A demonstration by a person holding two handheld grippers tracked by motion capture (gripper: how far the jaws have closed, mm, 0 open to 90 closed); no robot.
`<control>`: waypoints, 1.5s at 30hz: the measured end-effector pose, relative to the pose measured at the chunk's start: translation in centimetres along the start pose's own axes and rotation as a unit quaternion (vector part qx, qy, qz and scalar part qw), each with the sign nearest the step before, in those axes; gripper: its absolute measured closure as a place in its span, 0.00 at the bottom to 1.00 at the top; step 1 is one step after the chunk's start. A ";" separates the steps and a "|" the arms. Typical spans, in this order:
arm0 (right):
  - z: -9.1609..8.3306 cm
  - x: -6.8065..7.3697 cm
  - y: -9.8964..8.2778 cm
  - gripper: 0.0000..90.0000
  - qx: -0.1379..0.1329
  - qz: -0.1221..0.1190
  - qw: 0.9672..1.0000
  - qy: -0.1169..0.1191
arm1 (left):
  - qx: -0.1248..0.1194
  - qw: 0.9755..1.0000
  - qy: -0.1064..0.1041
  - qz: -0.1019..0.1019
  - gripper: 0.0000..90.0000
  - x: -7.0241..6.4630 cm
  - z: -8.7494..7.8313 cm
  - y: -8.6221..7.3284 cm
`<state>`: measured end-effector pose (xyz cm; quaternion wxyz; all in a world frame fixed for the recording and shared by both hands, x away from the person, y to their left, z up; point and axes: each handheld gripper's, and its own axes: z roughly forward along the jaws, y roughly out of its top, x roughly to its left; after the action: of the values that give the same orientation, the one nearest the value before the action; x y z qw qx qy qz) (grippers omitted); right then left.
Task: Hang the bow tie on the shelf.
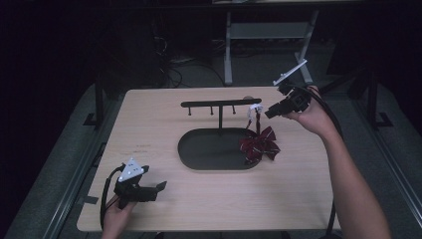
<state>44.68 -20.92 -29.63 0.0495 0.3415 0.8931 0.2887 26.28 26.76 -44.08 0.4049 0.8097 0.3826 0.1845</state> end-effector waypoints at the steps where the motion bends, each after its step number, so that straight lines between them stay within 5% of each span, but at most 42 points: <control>1: 0.0 0.0 -0.1 0.74 -0.001 0.001 1.000 0.001 | 0.000 1.000 0.000 -0.001 0.14 0.0 0.0 0.0; 45: 0.4 -0.3 -3.1 0.66 -0.006 0.018 1.000 0.011 | -0.002 1.000 0.001 0.003 0.14 -0.1 -0.2 0.0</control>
<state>43.27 -22.76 -31.69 0.0359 0.3543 0.8854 0.2987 26.08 26.78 -44.02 0.4053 0.8099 0.3806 0.1869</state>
